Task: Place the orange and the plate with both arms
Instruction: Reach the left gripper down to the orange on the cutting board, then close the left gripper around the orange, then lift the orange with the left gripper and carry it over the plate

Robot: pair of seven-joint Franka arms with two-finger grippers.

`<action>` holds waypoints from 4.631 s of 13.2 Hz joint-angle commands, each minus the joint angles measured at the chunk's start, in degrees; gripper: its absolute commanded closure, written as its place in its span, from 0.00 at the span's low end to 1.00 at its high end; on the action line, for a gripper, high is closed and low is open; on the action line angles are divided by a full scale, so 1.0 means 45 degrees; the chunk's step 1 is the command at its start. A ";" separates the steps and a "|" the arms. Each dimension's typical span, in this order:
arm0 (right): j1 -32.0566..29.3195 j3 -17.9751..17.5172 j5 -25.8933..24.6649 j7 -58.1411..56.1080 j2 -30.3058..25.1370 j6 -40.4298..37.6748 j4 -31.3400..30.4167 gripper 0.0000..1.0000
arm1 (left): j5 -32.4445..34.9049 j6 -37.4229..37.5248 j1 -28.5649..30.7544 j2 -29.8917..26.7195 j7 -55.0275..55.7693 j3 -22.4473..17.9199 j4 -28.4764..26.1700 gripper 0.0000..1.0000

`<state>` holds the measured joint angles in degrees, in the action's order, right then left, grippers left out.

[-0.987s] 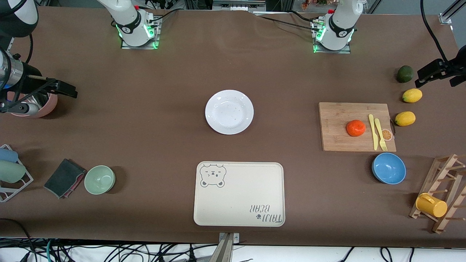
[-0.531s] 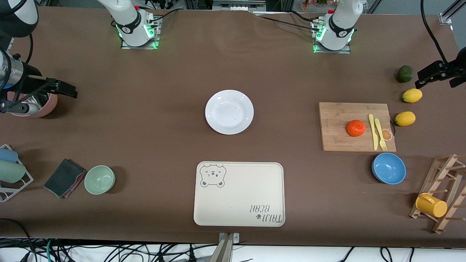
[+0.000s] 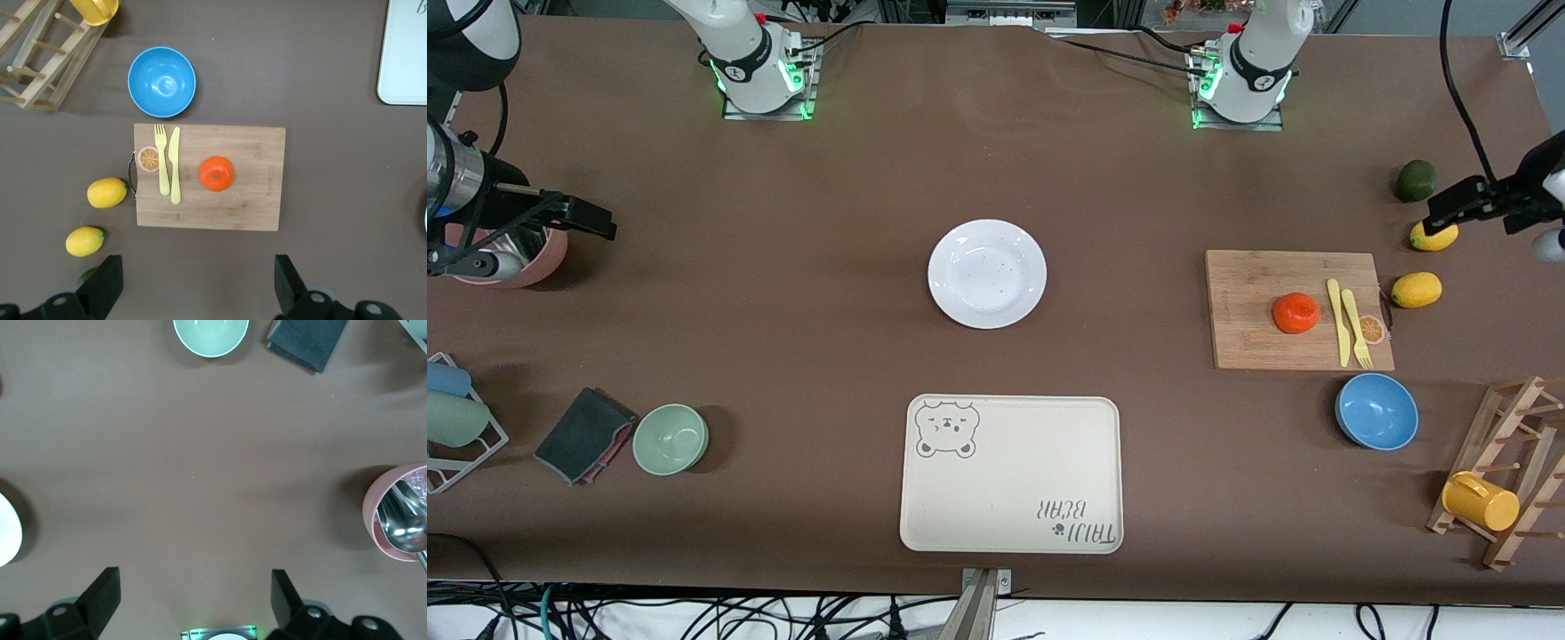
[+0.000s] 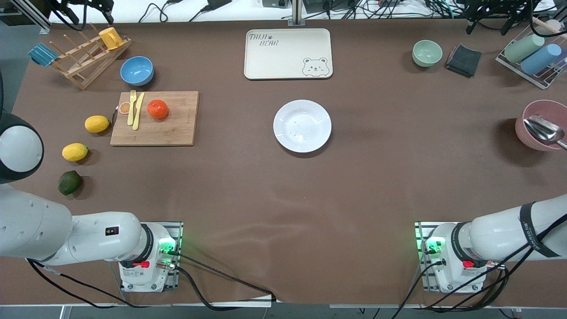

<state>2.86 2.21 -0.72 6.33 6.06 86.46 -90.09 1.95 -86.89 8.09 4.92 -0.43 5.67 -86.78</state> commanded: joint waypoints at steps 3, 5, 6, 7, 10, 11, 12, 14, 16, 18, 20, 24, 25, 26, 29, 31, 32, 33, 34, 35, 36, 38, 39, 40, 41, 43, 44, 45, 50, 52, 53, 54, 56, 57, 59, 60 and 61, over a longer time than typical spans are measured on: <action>-0.0108 -0.0119 0.0023 -0.0078 -0.0117 -0.0092 -0.0039 0.00 | 0.0035 -0.2598 0.0019 0.0080 -0.0157 -0.0070 -0.2291 0.00; -0.0108 -0.0119 0.0023 -0.0078 -0.0117 -0.0092 -0.0039 0.00 | 0.0016 -0.3654 0.0116 0.0118 -0.0157 -0.0109 -0.3230 0.00; -0.0108 -0.0119 0.0023 -0.0078 -0.0117 -0.0092 -0.0039 0.00 | 0.0035 -0.4142 0.0136 0.0138 -0.0157 -0.0109 -0.3680 0.00; -0.0108 -0.0119 0.0023 -0.0078 -0.0117 -0.0092 -0.0039 0.00 | 0.0036 -0.4553 0.0136 0.0177 -0.0157 -0.0109 -0.4071 0.00; -0.0108 -0.0119 0.0023 -0.0098 -0.0117 -0.0092 -0.0039 0.00 | 0.0036 -0.4811 0.0136 0.0508 -0.0138 -0.0109 -0.4503 0.00; -0.0108 -0.0119 0.0023 -0.0098 -0.0117 -0.0092 -0.0059 0.00 | 0.0036 -0.4792 0.0136 0.0722 -0.0099 -0.0128 -0.4582 0.00; -0.0108 -0.0119 0.0023 -0.0117 -0.0117 -0.0092 -0.0039 0.00 | 0.0036 -0.4811 0.0156 0.0898 -0.0099 -0.0167 -0.4621 0.00; -0.0108 -0.0119 0.0023 -0.0079 -0.0117 -0.0092 -0.0059 0.00 | 0.0036 -0.4850 0.0175 0.1327 -0.0138 -0.0226 -0.4660 0.00; -0.0108 -0.0119 0.0023 -0.0117 -0.0117 -0.0092 -0.0039 0.00 | 0.0036 -0.5238 0.0156 0.1815 -0.0138 -0.0226 -0.4719 0.00; -0.0108 -0.0119 0.0023 -0.0098 -0.0117 -0.0092 -0.0039 0.00 | 0.0036 -0.6522 0.0156 0.1993 -0.0138 -0.0226 -0.5515 0.00; -0.0108 -0.0119 0.0023 -0.0098 -0.0117 -0.0092 -0.0039 0.00 | -0.0023 -0.7872 0.0156 0.2168 -0.0157 -0.0226 -0.6337 0.00; -0.0108 -0.0119 0.0023 -0.0098 -0.0117 -0.0092 -0.0039 0.00 | -0.0023 -0.8444 0.0136 0.2676 -0.0157 -0.0226 -0.6866 0.00; -0.0108 -0.0119 0.0023 -0.0098 -0.0117 -0.0092 -0.0039 0.00 | -0.0023 -0.8599 0.0156 0.2774 -0.0157 -0.0226 -0.7003 0.00; -0.0108 -0.0119 0.0023 -0.0098 -0.0117 -0.0092 -0.0039 0.00 | -0.0023 -0.8639 0.0136 0.2891 -0.0157 -0.0226 -0.7062 0.00; -0.0108 -0.0119 0.0023 -0.0098 -0.0117 -0.0092 -0.0039 0.00 | 0.0016 -0.9182 0.0156 0.3379 -0.0177 -0.0226 -0.7179 0.00; -0.0108 -0.0119 0.0023 -0.0098 -0.0117 -0.0092 -0.0039 0.00 | 0.0016 -0.9615 0.0156 0.3614 -0.0196 -0.0245 -0.7239 0.00; -0.0108 -0.0119 0.0023 -0.0098 -0.0117 -0.0092 -0.0039 0.00 | 0.0016 -0.9655 0.0156 0.3692 -0.0196 -0.0245 -0.7239 0.00; -0.0108 -0.0119 0.0023 -0.0098 -0.0117 -0.0092 -0.0039 0.00 | 0.0016 -0.9906 0.0156 0.3809 -0.0196 -0.0245 -0.7239 0.00; -0.0108 -0.0119 0.0023 -0.0098 -0.0117 -0.0092 -0.0039 0.00 | 0.0016 -1.0218 0.0156 0.3984 -0.0196 -0.0265 -0.7239 0.00; -0.0108 -0.0119 0.0023 -0.0098 -0.0117 -0.0092 -0.0039 0.00 | 0.0016 -1.0337 0.0156 0.4121 -0.0196 -0.0265 -0.7258 0.00; -0.0108 -0.0119 0.0023 -0.0098 -0.0117 -0.0092 -0.0039 0.00 | 0.0016 -1.0339 0.0175 0.4142 -0.0196 -0.0284 -0.7278 0.00; -0.0108 -0.0119 0.0023 -0.0098 -0.0117 -0.0092 -0.0039 0.00 | 0.0016 -1.0377 0.0175 0.4142 -0.0196 -0.0304 -0.7433 0.00; -0.0108 -0.0119 0.0023 -0.0098 -0.0098 -0.0092 -0.0039 0.00 | 0.0016 -1.0378 0.0175 0.4142 -0.0196 -0.0285 -0.7473 0.00; -0.0108 -0.0119 0.0023 -0.0098 -0.0117 -0.0092 -0.0039 0.00 | 0.0016 -1.0378 0.0175 0.4142 -0.0196 -0.0285 -0.7512 0.00; -0.0108 -0.0119 0.0023 -0.0117 -0.0117 -0.0092 -0.0039 0.00 | 0.0016 -1.0378 0.0175 0.4142 -0.0196 -0.0304 -0.7590 0.00; -0.0108 -0.0119 0.0023 -0.0098 -0.0117 -0.0092 -0.0039 0.00 | 0.0016 -1.0378 0.0175 0.4162 -0.0196 -0.0285 -0.7687 0.19; -0.0108 -0.0119 0.0023 -0.0098 -0.0117 -0.0092 -0.0039 0.00 | 0.0016 -1.0397 0.0175 0.4162 -0.0196 -0.0304 -0.7746 0.35; -0.0108 -0.0119 0.0023 -0.0117 -0.0098 -0.0092 -0.0039 0.00 | 0.0016 -1.0416 0.0175 0.4181 -0.0196 -0.0285 -0.7747 0.49; -0.0108 -0.0119 0.0023 -0.0117 -0.0117 -0.0092 -0.0039 0.00 | -0.0003 -1.0164 0.0137 0.3716 -0.0138 -0.0265 -0.7688 0.98; -0.0108 -0.0119 0.0023 -0.0117 -0.0117 -0.0092 -0.0039 0.00 | -0.0120 -0.9619 -0.0407 0.2799 0.0057 -0.0148 -0.7591 1.00; -0.0108 -0.0119 0.0023 -0.0117 -0.0098 -0.0092 -0.0039 0.00 | -0.0140 -0.9597 -0.0933 0.2388 0.0193 -0.0148 -0.7590 1.00; -0.0108 -0.0119 0.0023 -0.0117 -0.0097 -0.0092 -0.0039 0.00 | -0.0140 -0.9596 -0.1363 0.2094 0.0523 -0.0148 -0.7571 1.00; -0.0108 -0.0119 0.0023 -0.0098 -0.0098 -0.0092 -0.0039 0.00 | -0.0411 -0.9558 -0.2883 0.1819 0.0993 -0.0128 -0.7338 1.00; -0.0108 -0.0119 0.0023 -0.0098 -0.0097 -0.0092 -0.0039 0.00 | -0.1361 -0.9557 -0.3626 0.1760 0.1710 0.0065 -0.7298 1.00; -0.0108 -0.0119 0.0023 -0.0117 -0.0117 -0.0092 -0.0039 0.00 | -0.2676 -0.9713 -0.4760 0.1817 0.3138 0.0630 -0.6910 1.00; -0.0108 -0.0119 0.0023 -0.0117 -0.0098 -0.0092 -0.0039 0.00 | -0.2757 -0.9733 -0.5365 0.2089 0.3395 0.0653 -0.6559 1.00; -0.0108 -0.0119 0.0023 -0.0117 -0.0097 -0.0092 -0.0039 0.00 | -0.2835 -0.9733 -0.6106 0.2323 0.3455 0.0653 -0.6304 1.00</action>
<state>2.88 2.17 -0.72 6.27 6.11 86.45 -90.09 -9.08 -131.04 -15.04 13.27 13.80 9.24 -118.24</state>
